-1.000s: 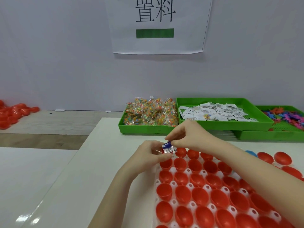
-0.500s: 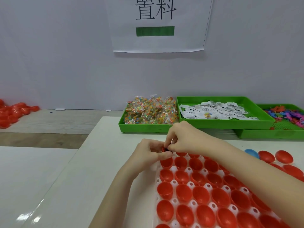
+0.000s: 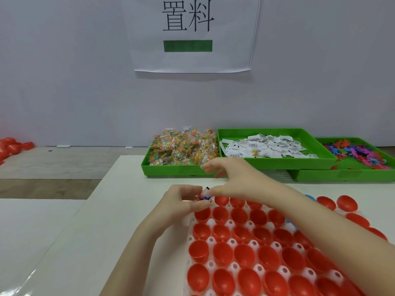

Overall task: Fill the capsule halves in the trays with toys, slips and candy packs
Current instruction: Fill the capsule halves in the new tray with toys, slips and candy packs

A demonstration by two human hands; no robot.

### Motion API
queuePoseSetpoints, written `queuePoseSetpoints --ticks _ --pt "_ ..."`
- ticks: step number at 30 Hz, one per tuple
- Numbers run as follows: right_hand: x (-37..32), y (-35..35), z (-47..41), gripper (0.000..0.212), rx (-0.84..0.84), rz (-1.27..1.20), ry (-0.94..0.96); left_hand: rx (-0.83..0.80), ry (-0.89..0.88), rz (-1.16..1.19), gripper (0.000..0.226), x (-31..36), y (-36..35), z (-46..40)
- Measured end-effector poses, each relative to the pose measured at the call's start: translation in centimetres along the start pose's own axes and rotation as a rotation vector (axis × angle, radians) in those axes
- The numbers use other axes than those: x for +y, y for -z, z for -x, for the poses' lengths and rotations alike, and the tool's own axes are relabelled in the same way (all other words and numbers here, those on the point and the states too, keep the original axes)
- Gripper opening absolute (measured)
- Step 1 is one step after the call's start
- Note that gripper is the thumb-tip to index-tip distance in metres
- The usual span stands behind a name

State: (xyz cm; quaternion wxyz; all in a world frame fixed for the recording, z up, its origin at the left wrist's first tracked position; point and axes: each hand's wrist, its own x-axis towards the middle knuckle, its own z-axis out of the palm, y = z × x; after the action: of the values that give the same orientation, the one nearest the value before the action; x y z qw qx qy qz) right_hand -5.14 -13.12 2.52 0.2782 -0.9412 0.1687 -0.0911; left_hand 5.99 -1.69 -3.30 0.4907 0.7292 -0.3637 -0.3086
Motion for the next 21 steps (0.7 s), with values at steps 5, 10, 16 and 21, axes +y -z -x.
queuePoseSetpoints --ticks 5,10,16,21 --pt "5.2 7.6 2.9 0.01 0.611 -0.3 -0.006 0.18 -0.067 0.112 0.044 0.6 2.1 0.6" --pt "18.0 12.2 4.9 0.028 0.809 -0.006 -0.604 0.437 -0.13 0.084 0.024 1.7 1.8 -2.7" --pt "25.1 12.6 5.5 0.081 0.249 0.401 -0.921 0.317 -0.132 -0.478 0.053 3.3 0.1 -8.7" --pt "25.9 13.1 5.4 0.074 0.256 0.374 -0.927 0.31 0.035 -0.787 0.054 2.7 -0.6 -10.3"
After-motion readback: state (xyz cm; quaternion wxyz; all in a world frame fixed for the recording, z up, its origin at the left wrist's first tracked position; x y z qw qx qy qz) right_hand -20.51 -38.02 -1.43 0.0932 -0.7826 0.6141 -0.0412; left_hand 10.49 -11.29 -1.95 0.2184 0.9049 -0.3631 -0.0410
